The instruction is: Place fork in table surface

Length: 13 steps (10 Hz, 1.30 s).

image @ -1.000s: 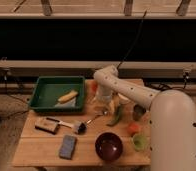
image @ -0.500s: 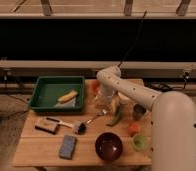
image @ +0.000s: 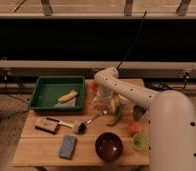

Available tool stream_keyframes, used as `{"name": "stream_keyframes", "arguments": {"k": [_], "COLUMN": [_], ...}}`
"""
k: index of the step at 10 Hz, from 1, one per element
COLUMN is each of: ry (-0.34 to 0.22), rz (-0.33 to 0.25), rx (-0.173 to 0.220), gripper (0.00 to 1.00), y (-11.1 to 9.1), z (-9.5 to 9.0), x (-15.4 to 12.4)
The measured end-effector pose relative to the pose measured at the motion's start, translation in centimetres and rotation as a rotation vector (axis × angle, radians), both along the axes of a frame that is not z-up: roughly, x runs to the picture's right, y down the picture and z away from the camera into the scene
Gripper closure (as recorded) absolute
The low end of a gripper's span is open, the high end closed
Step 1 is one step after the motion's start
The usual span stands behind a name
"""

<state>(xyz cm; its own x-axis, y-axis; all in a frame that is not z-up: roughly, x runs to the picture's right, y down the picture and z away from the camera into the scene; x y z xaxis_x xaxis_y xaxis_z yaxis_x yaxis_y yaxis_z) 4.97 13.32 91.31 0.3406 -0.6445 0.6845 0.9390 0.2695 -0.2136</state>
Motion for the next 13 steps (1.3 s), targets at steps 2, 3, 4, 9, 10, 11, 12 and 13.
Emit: {"name": "stream_keyframes", "arguments": {"k": [2,3,4,9,10,11,12,13], "ry": [-0.033,-0.043,-0.049,-0.062,-0.058,-0.055,-0.057,-0.064], "rz": [-0.037,-0.046,-0.051,-0.054,-0.046,-0.037,-0.029,-0.022], "rx": [0.004,0.008,0.012,0.025,0.032,0.039,0.051,0.067], "gripper": [0.49,0.59,0.67,1.0,1.0,1.0,1.0,1.0], "y": [0.2,0.2,0.1,0.0,-0.3,-0.9,-1.6,-2.5], "z": [-0.1,-0.1,0.0,0.5,0.6,0.3,-0.1,-0.8], "x": [-0.2,-0.2,-0.1,0.4,1.4,2.4,2.7,2.7]}}
